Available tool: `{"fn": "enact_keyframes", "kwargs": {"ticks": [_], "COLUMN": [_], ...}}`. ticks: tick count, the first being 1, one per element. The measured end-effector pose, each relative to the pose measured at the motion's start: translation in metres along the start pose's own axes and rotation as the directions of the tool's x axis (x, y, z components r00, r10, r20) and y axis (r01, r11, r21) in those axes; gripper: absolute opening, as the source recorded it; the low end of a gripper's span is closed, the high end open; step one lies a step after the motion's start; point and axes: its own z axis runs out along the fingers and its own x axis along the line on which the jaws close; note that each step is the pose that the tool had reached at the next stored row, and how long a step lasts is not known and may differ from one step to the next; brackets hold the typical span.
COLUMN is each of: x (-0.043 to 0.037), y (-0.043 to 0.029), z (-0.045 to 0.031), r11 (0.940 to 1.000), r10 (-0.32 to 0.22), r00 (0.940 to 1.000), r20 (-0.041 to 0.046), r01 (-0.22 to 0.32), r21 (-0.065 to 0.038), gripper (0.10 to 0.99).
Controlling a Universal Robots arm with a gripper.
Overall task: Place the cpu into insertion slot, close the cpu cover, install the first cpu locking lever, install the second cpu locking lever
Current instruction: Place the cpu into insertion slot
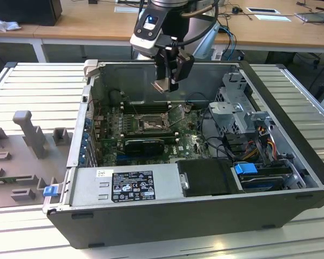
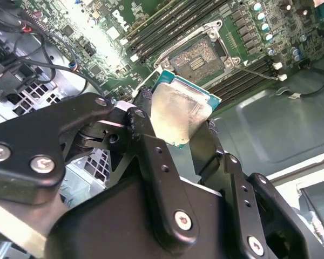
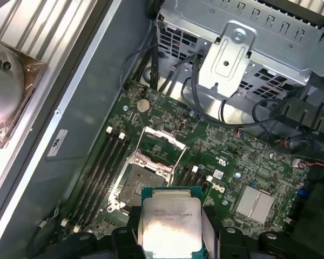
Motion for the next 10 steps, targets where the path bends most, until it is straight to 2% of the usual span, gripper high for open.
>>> {"fn": "enact_keyframes", "kwargs": {"ticks": [10], "x": [0.0], "y": [0.0], "z": [0.0003], "r11": [0.9969], "r10": [0.078], "r00": [0.9969], "r20": [0.0069], "r01": [-0.078], "r21": [-0.002], "gripper": [0.525]}}
